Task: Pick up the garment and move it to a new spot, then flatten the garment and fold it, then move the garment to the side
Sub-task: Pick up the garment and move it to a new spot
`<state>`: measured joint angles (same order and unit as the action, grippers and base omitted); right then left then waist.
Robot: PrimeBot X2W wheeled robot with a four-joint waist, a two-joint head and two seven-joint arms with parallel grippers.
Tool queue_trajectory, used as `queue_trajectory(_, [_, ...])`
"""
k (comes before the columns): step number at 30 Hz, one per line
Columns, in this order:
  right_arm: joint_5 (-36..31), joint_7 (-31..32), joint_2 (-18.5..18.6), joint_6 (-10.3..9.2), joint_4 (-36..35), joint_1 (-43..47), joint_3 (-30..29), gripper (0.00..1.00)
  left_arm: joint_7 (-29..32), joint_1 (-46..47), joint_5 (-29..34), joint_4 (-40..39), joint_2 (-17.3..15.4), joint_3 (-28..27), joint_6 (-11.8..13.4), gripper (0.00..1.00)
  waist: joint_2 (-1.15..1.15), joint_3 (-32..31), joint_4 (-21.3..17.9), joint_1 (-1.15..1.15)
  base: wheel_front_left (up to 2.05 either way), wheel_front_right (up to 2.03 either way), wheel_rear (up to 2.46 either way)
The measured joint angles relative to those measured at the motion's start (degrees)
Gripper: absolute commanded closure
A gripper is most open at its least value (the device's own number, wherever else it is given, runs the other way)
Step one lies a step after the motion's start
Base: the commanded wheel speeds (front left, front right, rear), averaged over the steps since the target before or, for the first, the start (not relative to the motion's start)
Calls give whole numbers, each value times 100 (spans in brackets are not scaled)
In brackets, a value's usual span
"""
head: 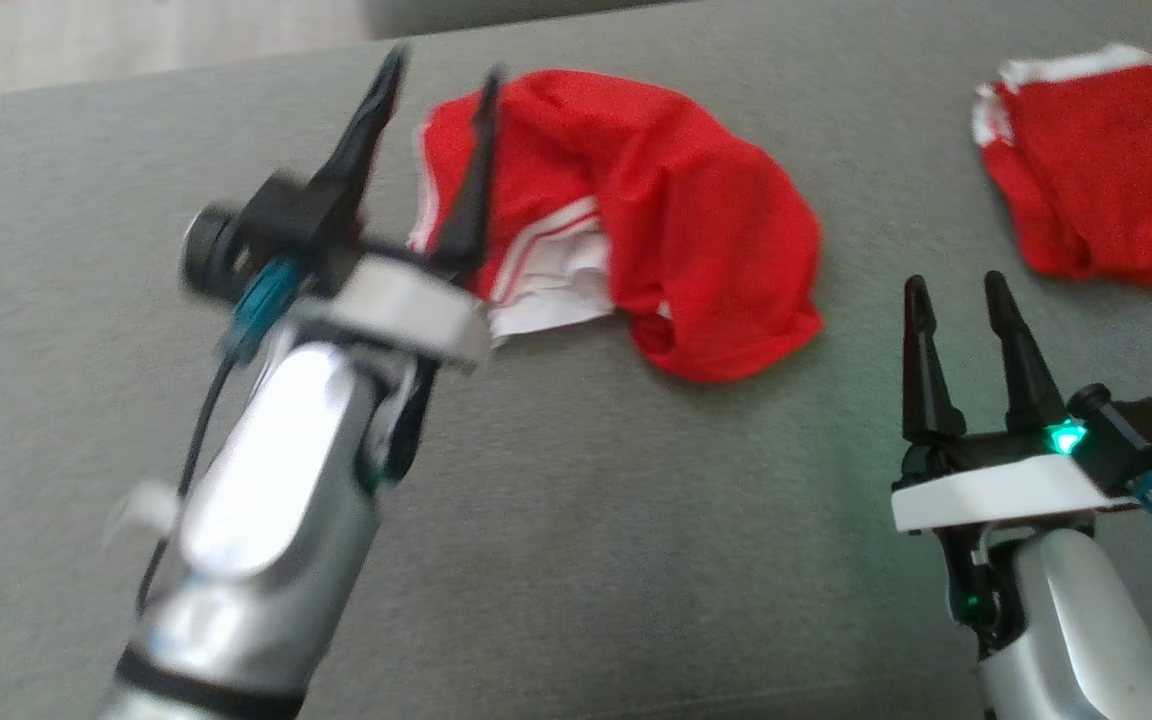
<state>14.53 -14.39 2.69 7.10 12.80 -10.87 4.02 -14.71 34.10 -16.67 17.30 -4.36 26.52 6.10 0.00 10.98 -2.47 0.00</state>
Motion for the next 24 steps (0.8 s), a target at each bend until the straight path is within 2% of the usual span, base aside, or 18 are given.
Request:
queue_trajectory(4, [-137,0,0,0,10,109,-89,0,0,-832,178,-385,-229,-285,-7,0,0,-159,352,0,0,0,0])
queue_trajectory(8, [-207,0,-1,0,103,319,-99,0,0,-1624,265,-770,-296,-600,-62,0,0,-346,627,0,0,0,0])
queue_trajectory(15, [-207,0,-1,0,183,489,-102,0,0,-2850,442,-1049,-178,-928,-136,0,0,-646,835,0,0,0,0])
queue_trajectory(24, [-224,11,-1,0,216,558,-69,0,0,-3030,593,-1211,101,-1160,-305,0,0,-611,867,0,0,0,0])
